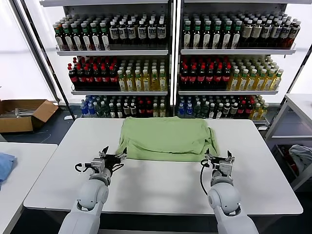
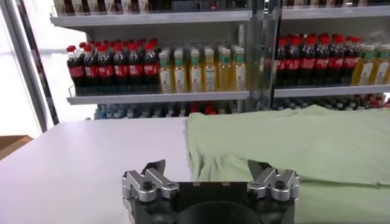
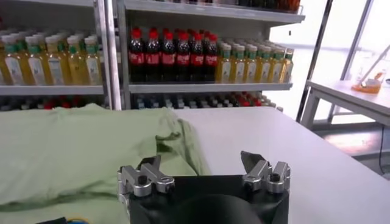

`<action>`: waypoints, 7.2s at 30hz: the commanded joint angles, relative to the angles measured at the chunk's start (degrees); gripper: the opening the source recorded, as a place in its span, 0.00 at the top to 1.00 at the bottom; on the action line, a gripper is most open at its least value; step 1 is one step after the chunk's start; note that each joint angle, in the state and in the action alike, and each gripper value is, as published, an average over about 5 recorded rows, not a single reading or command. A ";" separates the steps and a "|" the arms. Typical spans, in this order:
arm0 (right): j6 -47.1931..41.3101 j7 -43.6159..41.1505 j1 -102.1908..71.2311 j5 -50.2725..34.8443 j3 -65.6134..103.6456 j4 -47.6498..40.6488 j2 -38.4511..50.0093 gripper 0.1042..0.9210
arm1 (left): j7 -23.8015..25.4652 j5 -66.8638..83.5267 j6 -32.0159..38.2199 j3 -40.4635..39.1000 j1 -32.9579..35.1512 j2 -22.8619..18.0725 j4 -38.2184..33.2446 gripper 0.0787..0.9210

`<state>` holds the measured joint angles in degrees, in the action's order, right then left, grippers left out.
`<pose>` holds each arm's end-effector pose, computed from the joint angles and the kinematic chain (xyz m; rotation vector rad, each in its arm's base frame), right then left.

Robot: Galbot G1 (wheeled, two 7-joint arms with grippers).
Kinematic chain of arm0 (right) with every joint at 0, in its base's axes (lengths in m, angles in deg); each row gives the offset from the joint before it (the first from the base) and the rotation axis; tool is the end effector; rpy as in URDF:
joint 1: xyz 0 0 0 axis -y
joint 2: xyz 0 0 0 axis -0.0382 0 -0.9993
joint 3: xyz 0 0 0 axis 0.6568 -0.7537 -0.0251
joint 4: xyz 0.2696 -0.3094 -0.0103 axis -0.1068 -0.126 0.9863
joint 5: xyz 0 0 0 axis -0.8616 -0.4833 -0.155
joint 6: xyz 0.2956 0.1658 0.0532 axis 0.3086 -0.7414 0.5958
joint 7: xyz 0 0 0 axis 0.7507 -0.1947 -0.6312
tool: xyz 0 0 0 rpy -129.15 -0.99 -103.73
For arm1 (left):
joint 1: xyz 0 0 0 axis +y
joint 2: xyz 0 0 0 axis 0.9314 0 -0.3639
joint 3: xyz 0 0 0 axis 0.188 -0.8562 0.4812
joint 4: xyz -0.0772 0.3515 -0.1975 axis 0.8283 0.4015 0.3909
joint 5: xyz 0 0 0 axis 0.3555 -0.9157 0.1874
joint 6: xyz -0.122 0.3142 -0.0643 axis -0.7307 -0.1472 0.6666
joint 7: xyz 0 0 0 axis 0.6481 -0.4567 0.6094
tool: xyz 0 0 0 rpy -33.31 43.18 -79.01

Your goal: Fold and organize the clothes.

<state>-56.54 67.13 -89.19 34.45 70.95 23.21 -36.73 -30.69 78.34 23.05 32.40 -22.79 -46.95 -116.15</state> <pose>0.3242 -0.0261 -0.3504 -0.3558 -2.7532 0.0901 0.3480 0.0387 -0.3637 -0.0974 -2.7861 -0.0496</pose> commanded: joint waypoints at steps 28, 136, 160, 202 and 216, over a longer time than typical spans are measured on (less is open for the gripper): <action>-1.23 -0.22 4.79 -0.66 -0.78 -9.69 -1.71 0.61 | 1.51 -0.91 -3.41 -2.09 -3.68 0.32 7.43 0.53; -3.65 1.80 23.41 1.29 -2.23 -19.14 -7.25 0.12 | 2.25 8.40 -6.10 -3.58 -10.55 9.45 0.47 0.12; -0.47 -4.61 41.14 3.87 -0.75 -52.02 -12.02 0.12 | 2.91 7.33 -6.11 -9.03 -23.04 5.95 24.06 0.12; -1.28 -5.60 37.05 5.00 0.03 -51.72 -12.61 0.71 | 4.54 6.80 -6.39 -8.86 -16.01 4.88 20.09 0.93; -0.69 -3.78 34.01 -0.18 0.04 -38.91 -11.73 1.00 | 3.89 7.86 0.15 -7.46 -16.01 5.05 14.76 0.99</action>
<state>-57.58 63.31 -54.52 35.37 70.94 -21.15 -48.40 -26.78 85.97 20.14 24.94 -38.99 -41.85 -99.02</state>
